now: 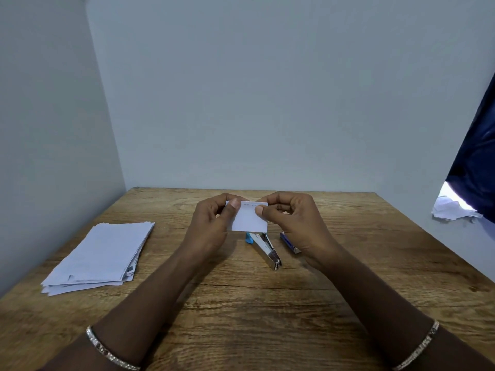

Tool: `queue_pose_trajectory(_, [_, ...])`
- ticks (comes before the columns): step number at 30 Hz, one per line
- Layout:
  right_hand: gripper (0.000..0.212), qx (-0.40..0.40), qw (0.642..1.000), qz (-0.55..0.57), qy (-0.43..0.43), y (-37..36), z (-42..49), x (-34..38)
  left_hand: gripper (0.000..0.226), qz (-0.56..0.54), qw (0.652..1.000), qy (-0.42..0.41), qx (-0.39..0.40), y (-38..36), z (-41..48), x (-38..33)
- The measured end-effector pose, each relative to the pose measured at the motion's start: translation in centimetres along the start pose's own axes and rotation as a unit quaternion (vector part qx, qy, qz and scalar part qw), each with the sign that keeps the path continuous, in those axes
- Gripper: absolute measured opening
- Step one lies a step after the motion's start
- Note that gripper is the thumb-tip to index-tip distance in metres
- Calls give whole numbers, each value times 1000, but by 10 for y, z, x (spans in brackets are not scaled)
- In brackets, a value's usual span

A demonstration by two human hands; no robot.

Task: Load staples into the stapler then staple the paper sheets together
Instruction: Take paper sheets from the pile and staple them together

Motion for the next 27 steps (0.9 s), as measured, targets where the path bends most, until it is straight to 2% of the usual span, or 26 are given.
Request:
queue_pose_trajectory(11, [8, -27, 999, -23, 15, 1, -1, 3, 8, -15, 1000, 5, -14, 0, 1, 0])
queue_pose_trajectory(17, [14, -35, 999, -10, -15, 0, 1, 0, 18, -29, 999, 38, -10, -2, 2, 7])
queue_pose_trajectory(23, [12, -21, 999, 20, -25, 0, -1, -1, 24, -103, 991, 90, 7, -3, 0, 8])
queue_pose_trajectory(25, [14, -21, 999, -25, 1, 0, -1, 0, 23, -116, 989, 93, 7, -3, 0, 8])
queue_pose_trajectory(27, [11, -56, 989, -123, 53, 0, -1, 2, 20, -80, 994, 76, -13, -3, 2, 9])
Point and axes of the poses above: each hand's wrist, its own z-axis towards the middle knuckle, its own y-axis out of the back of the hand, x = y × z, the point moved 2 cm from there along z, towards the middle knuckle, and after that the axes turned 3 degrees about -x, right-handed, at the moved point
